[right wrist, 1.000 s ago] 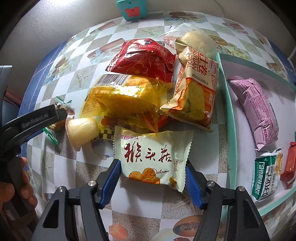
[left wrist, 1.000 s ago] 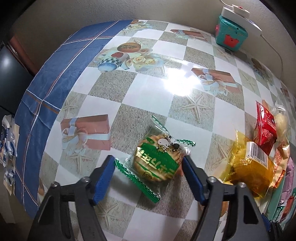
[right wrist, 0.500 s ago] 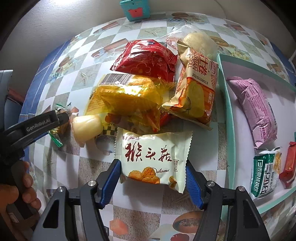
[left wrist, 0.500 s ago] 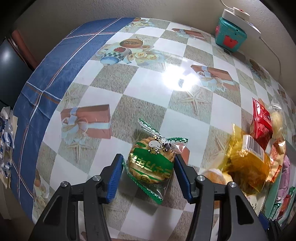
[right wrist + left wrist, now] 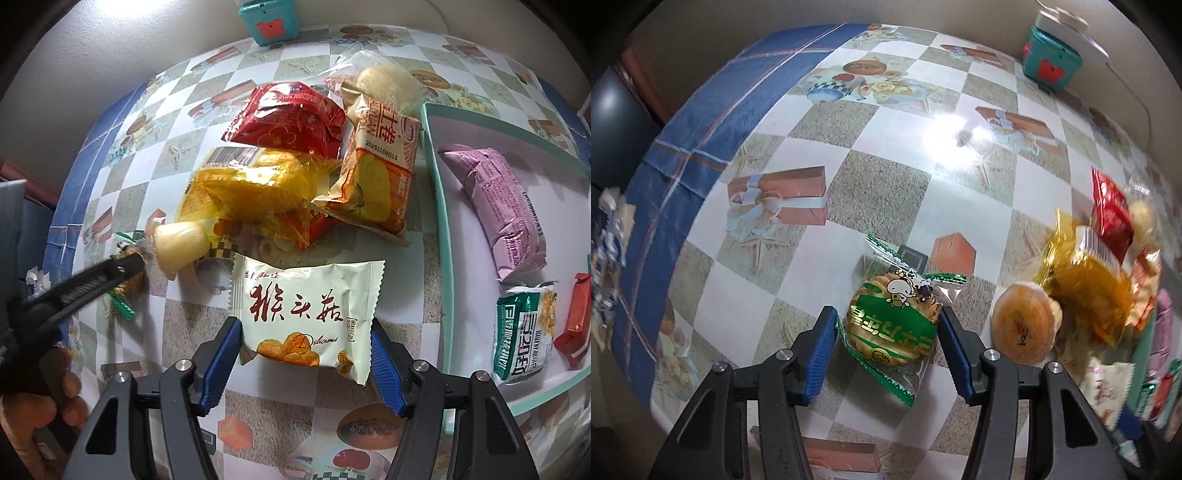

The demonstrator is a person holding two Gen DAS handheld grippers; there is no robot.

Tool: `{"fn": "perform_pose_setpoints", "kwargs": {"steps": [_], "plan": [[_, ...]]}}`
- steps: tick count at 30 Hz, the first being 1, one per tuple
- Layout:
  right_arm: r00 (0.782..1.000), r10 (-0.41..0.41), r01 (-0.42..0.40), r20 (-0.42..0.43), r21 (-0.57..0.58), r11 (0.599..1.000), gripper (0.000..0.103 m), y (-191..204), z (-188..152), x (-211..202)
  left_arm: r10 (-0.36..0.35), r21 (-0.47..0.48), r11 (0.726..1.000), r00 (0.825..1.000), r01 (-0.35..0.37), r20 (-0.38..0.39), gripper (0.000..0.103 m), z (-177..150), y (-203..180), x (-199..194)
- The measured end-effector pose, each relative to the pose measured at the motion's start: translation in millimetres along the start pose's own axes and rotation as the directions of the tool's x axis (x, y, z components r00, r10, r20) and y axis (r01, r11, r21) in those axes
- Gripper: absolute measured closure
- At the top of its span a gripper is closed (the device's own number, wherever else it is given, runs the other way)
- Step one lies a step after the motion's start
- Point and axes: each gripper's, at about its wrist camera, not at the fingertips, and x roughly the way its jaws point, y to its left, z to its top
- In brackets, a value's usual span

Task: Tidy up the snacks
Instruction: 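Carry both held snacks over the tray and open both grippers to drop them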

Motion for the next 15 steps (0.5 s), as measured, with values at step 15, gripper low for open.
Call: {"fn": "perform_pose_setpoints", "kwargs": {"steps": [15], "plan": [[0.996,0.069,-0.071,0.054,0.036,0.997,0.033,-22,-1,-39,0.026,-0.08,0.997,0.997,-0.02,0.075,0.047,-24,0,-45]]}}
